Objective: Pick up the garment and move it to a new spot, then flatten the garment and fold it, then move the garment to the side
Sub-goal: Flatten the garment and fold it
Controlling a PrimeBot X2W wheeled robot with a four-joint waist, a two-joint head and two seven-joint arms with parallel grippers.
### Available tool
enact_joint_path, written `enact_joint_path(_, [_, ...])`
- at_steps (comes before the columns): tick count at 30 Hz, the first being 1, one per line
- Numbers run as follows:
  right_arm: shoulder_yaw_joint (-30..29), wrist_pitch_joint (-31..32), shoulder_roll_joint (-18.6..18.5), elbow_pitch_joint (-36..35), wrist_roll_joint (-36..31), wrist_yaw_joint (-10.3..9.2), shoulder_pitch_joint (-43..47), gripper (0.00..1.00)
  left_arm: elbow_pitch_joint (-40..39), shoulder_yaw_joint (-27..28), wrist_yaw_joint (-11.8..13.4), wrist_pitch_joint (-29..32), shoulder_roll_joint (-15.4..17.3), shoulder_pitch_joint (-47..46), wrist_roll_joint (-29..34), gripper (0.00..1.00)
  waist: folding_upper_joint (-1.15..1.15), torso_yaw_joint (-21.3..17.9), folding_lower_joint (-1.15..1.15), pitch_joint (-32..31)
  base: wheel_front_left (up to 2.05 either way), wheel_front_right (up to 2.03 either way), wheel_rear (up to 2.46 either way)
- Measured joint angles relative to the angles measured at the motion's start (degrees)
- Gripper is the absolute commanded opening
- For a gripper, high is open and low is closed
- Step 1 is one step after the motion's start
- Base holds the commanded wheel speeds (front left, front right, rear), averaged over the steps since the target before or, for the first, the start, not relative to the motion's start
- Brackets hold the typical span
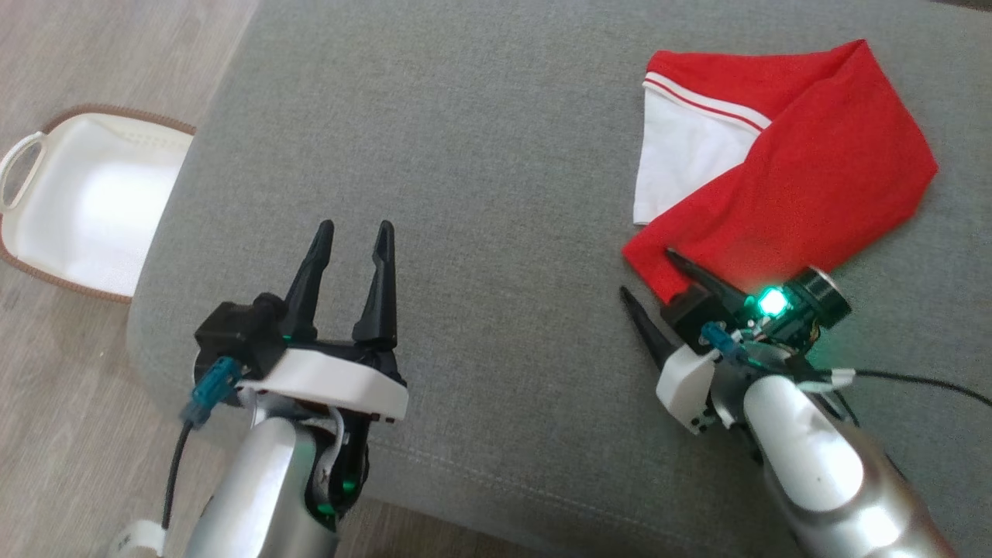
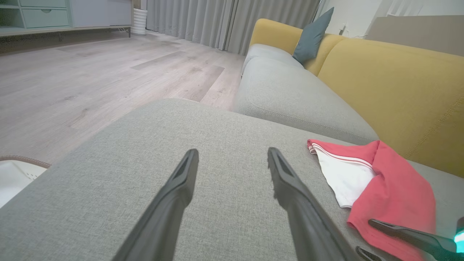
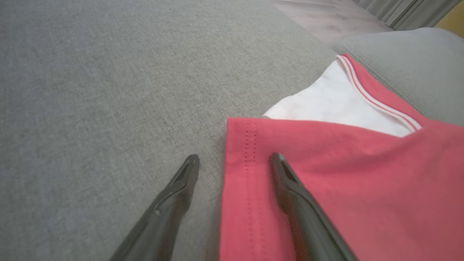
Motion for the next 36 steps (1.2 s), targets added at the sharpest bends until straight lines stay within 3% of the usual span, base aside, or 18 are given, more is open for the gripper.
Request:
enact_joint_path(3, [0.0,0.0,0.0,0.9,-0.5,0.0,-1.6,1.0,-0.1,-0.7,0.5,0.0,-0.1,-0.4,-0.6,1.0,0.0,0.6,0.0,0.6,0.0,0.0,0.0])
enact_joint_path(4, [-0.2,0.0,0.0,1.2,-0.7,0.0,-2.1,0.72,-0.1,-0.8,0.5,0.0,-0.1,-0.4,-0.6,1.0,0.0,0.7,0.0,0.7,0.0,0.0,0.0])
enact_joint_path(5, [-0.7,-0.1,0.1,1.4,-0.9,0.0,-2.3,0.0,-0.1,-0.9,0.6,0.0,-0.1,-0.4,-0.6,1.0,0.0,0.8,0.0,0.8,0.0,0.0,0.0])
enact_joint_path(16, [-1.2,-6.3,3.0,-0.4,2.6,0.0,-3.9,0.0,-0.1,-1.1,1.0,0.0,-0.2,-0.4,-0.9,1.0,0.0,-0.4,0.0,-1.3,0.0,0.0,0.0])
enact_joint_path(21, [3.8,-9.2,3.7,-4.4,9.2,0.0,-11.0,0.0,0.0,-1.0,1.0,0.0,-0.2,-0.2,-0.8,1.0,0.0,-1.5,0.0,-3.3,0.0,0.0,0.0])
enact_joint_path(27, [8.6,-12.0,3.7,-12.2,22.8,0.0,-21.8,0.0,0.2,-0.8,1.0,0.0,-0.2,0.6,-0.5,1.0,0.0,-3.2,0.0,-5.7,0.0,0.0,0.0])
enact_joint_path(31, [5.3,-13.3,3.8,-16.0,30.1,0.0,-26.7,0.0,0.2,-0.5,1.0,0.0,-0.1,1.8,-0.3,1.0,0.0,-4.4,0.0,-6.8,0.0,0.0,0.0])
enact_joint_path(36, [-2.3,-13.7,3.8,-15.2,31.0,0.0,-29.0,0.0,0.1,0.0,1.0,0.0,-0.1,2.3,0.2,1.0,0.0,-5.8,0.0,-7.2,0.0,0.0,0.0])
